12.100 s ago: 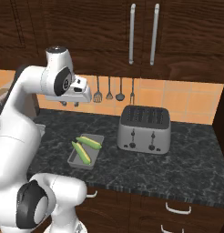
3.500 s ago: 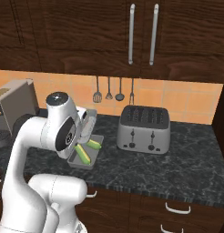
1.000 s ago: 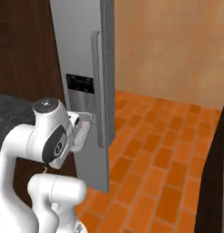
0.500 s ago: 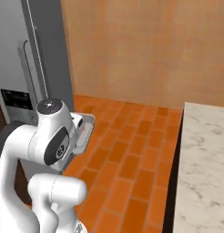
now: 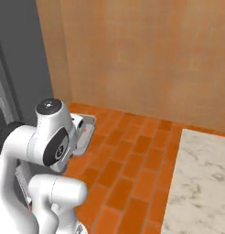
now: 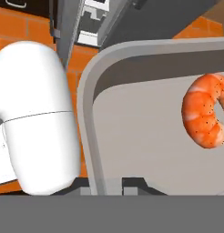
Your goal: Take the meat container that has the shrimp and place it on the second highest rack of the freezer. Then take the vegetable container that has the corns and place it on the highest rack of the freezer.
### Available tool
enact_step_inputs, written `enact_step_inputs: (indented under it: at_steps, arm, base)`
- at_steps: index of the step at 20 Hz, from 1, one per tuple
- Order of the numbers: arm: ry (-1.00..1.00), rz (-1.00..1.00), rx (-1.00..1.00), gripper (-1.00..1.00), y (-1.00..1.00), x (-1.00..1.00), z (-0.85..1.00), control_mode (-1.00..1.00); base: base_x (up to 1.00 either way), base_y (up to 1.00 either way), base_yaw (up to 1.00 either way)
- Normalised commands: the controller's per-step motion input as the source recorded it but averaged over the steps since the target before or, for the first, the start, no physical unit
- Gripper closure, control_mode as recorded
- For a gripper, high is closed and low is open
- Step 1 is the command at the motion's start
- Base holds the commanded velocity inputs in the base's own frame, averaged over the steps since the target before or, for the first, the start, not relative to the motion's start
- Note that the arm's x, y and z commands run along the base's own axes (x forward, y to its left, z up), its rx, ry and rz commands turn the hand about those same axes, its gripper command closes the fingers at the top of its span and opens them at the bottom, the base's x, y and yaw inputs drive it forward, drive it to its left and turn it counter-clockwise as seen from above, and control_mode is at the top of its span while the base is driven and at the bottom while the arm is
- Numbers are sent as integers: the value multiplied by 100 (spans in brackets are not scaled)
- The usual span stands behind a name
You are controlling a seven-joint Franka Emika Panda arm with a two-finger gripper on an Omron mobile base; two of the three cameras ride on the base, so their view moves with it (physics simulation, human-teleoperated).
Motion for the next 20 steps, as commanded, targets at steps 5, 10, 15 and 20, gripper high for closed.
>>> enact_step_inputs:
  at_steps: [5, 10, 15, 20]
  arm:
    - [0, 0, 0, 100, 0, 0, 0, 100]
    - [0, 0, 0, 100, 0, 0, 0, 100]
    - [0, 0, 0, 100, 0, 0, 0, 100]
    - [0, 0, 0, 100, 0, 0, 0, 100]
  base:
    - [100, -31, 66]
    - [70, -34, 84]
    - [26, -18, 98]
    - [20, -56, 88]
